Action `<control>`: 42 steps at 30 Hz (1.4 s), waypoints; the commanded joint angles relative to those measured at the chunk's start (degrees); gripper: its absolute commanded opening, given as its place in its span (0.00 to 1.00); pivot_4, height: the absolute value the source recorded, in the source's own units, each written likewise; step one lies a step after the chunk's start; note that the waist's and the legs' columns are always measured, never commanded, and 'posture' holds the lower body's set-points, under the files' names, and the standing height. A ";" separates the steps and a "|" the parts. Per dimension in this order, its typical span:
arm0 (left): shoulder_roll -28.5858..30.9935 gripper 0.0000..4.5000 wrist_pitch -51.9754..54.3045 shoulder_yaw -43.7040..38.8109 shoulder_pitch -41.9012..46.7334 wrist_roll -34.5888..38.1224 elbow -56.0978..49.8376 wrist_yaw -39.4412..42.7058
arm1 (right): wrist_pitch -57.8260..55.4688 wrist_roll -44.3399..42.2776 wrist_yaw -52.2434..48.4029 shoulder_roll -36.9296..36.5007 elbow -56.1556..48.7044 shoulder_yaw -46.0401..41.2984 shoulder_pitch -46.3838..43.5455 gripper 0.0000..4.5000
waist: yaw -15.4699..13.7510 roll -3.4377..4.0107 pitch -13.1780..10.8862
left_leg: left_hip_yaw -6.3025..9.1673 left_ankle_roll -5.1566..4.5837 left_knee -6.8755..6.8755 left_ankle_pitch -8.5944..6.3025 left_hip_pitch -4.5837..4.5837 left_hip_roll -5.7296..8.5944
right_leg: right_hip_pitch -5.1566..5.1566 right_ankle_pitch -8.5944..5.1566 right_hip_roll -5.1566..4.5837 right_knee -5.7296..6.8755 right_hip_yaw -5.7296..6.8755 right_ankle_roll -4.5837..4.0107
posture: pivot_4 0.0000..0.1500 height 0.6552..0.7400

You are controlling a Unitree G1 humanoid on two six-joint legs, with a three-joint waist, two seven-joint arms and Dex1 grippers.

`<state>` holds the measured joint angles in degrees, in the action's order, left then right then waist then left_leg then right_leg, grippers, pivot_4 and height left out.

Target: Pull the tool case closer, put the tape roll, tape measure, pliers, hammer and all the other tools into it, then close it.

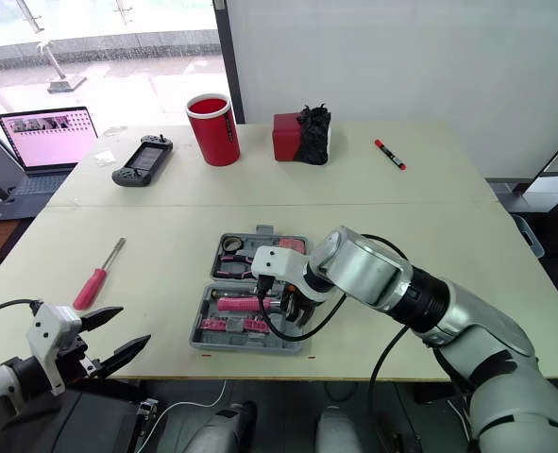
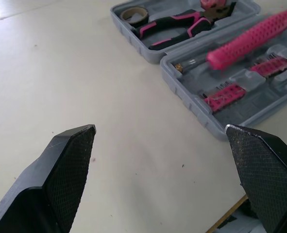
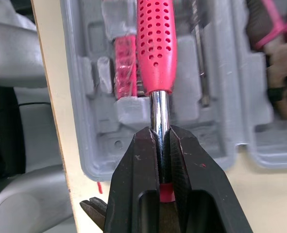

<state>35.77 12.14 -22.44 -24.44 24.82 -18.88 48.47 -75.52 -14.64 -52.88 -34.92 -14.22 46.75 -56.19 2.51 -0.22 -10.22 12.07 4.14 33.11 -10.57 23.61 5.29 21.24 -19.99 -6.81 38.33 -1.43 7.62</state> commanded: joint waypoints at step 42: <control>-0.33 1.00 -0.76 0.84 -1.39 0.13 -1.90 1.08 | 11.19 7.50 0.10 13.01 16.62 4.71 -3.20 0.01 | 0.13 0.00 0.00 | -0.05 0.01 -0.06 0.00 0.00 -0.11 | 0.12 0.06 0.14 0.03 -0.08 -0.08 | 1.00 1.00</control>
<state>35.48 11.97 -21.00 -25.49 24.45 -20.32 49.53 -65.27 -7.74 -52.63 -22.43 3.41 52.40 -59.34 2.64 -0.22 -10.22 12.02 4.15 33.05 -10.57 23.61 5.18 21.36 -19.92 -6.67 38.36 -1.51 7.54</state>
